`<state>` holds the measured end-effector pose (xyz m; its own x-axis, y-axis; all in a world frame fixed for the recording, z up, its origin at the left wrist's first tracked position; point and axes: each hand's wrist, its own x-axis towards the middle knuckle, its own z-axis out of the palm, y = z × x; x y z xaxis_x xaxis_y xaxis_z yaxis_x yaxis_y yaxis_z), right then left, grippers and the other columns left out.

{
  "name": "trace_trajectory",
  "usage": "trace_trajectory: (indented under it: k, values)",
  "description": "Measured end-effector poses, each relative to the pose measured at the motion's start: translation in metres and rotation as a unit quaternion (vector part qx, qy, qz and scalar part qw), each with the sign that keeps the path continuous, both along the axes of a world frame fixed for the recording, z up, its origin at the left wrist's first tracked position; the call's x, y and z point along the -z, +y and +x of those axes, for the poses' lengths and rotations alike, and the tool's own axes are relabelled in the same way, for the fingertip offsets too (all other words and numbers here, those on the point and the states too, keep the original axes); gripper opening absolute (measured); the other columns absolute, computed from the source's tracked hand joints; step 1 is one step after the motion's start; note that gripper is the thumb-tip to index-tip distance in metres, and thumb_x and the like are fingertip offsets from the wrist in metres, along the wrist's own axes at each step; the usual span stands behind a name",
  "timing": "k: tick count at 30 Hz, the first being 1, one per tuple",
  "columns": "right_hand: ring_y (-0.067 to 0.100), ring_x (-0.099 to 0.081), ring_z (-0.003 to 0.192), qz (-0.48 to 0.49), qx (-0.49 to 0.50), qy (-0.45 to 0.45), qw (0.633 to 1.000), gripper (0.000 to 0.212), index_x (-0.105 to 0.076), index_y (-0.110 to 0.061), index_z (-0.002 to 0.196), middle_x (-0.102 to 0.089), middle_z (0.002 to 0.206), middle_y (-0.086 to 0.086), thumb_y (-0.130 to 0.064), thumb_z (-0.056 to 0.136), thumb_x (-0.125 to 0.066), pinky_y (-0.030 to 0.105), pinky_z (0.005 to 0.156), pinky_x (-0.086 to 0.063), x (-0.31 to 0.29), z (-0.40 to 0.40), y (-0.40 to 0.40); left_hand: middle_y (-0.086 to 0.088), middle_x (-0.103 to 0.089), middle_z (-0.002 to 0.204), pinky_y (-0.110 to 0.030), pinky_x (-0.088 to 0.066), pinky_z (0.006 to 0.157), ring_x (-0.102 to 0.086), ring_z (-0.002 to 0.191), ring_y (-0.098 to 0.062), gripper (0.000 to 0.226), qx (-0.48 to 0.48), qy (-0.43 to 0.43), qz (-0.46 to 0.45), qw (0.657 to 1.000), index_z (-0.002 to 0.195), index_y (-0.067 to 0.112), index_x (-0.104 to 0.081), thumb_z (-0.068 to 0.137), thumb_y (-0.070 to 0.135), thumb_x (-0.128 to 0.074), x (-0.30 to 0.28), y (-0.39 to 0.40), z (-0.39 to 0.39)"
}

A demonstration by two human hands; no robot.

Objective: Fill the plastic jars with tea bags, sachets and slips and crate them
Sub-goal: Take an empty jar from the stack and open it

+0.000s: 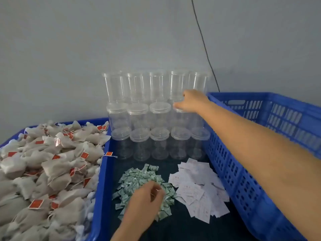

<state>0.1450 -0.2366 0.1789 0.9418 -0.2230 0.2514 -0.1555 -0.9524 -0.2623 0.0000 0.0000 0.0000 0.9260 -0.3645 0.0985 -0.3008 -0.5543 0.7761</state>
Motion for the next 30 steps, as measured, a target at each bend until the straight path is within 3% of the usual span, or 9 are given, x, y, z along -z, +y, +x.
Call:
trace_trajectory:
  k: [3,6,8,17,20,22,25,28,30]
  values:
    - [0.033,-0.056,0.117,-0.004,0.026,0.033,0.999,0.071,-0.054,-0.014,0.136,-0.058,0.136,0.012,-0.065,0.086,-0.058,0.037,0.085,-0.039,0.014,0.016,-0.012,0.01,-0.065,0.078,-0.011,-0.046,0.061,-0.059,0.068,0.005,0.005,-0.012,0.005,-0.005,1.0,0.088,0.034,-0.057,0.092,0.034,-0.057,0.005,0.006,0.012]
    - [0.035,-0.047,0.133,-0.016,0.042,0.078,0.996,0.088,-0.044,-0.021,0.147,-0.047,0.151,0.011,-0.078,0.081,-0.055,0.047,0.104,-0.035,0.025,0.029,-0.021,0.01,-0.064,0.078,-0.01,-0.046,0.063,-0.058,0.07,0.005,0.007,-0.013,0.007,-0.005,1.0,0.086,0.032,-0.058,0.092,0.034,-0.058,0.004,0.012,0.017]
    - [0.038,-0.039,0.14,-0.047,0.063,0.088,0.993,0.096,-0.04,-0.023,0.15,-0.042,0.156,0.01,-0.085,0.077,-0.051,0.059,0.114,-0.022,0.023,0.035,-0.026,0.01,-0.063,0.078,-0.008,-0.044,0.061,-0.056,0.069,0.011,0.007,-0.01,-0.006,-0.002,1.0,0.086,0.03,-0.058,0.093,0.032,-0.057,0.005,0.015,0.02]
    - [0.036,-0.042,0.138,-0.009,0.063,0.056,0.996,0.093,-0.046,-0.014,0.144,-0.05,0.148,0.01,-0.08,0.079,-0.057,0.061,0.118,-0.012,0.021,0.033,-0.024,0.012,-0.063,0.075,-0.011,-0.043,0.058,-0.056,0.068,0.008,0.008,-0.022,-0.02,-0.001,1.0,0.085,0.034,-0.058,0.092,0.036,-0.056,0.006,-0.007,0.022]
    - [0.035,-0.049,0.13,0.012,0.057,0.026,0.998,0.09,-0.048,-0.013,0.141,-0.055,0.141,0.01,-0.077,0.08,-0.059,0.054,0.111,-0.026,0.012,0.022,-0.019,0.015,-0.062,0.075,-0.014,-0.046,0.06,-0.057,0.066,0.002,0.008,-0.03,-0.032,0.012,0.999,0.085,0.035,-0.057,0.091,0.04,-0.055,0.003,-0.014,0.021]
    - [0.033,-0.054,0.122,0.044,0.053,0.016,0.997,0.087,-0.05,-0.01,0.139,-0.057,0.138,0.01,-0.073,0.08,-0.062,0.041,0.091,-0.039,0.001,0.012,-0.017,0.015,-0.062,0.076,-0.016,-0.047,0.063,-0.057,0.068,0.001,0.007,-0.034,-0.047,0.006,0.998,0.089,0.035,-0.057,0.092,0.04,-0.054,-0.003,-0.019,0.021]
    - [0.033,-0.055,0.123,0.119,0.043,0.023,0.992,0.085,-0.05,-0.006,0.14,-0.053,0.143,0.013,-0.065,0.081,-0.068,0.034,0.081,-0.04,-0.021,-0.012,-0.008,0.021,-0.058,0.088,-0.008,-0.041,0.067,-0.053,0.08,0.007,0.012,-0.051,-0.103,-0.008,0.993,0.101,0.032,-0.057,0.092,0.039,-0.054,-0.016,-0.026,0.019]
    - [0.033,-0.053,0.123,0.164,0.036,0.017,0.986,0.088,-0.047,-0.009,0.144,-0.047,0.149,0.013,-0.063,0.079,-0.07,0.033,0.078,-0.039,-0.033,-0.048,0.01,0.024,-0.047,0.107,-0.001,-0.033,0.075,-0.044,0.098,0.008,0.033,-0.079,-0.183,-0.031,0.979,0.121,0.026,-0.051,0.091,0.038,-0.056,-0.035,-0.035,0.014]
    - [0.032,-0.052,0.12,0.206,0.002,0.0,0.979,0.095,-0.041,-0.01,0.148,-0.044,0.151,0.012,-0.064,0.076,-0.072,0.032,0.077,-0.042,-0.021,-0.076,0.026,0.017,-0.045,0.118,-0.008,-0.033,0.089,-0.039,0.112,-0.001,0.046,-0.098,-0.253,-0.048,0.961,0.128,0.019,-0.048,0.087,0.036,-0.062,-0.047,-0.042,0.006]
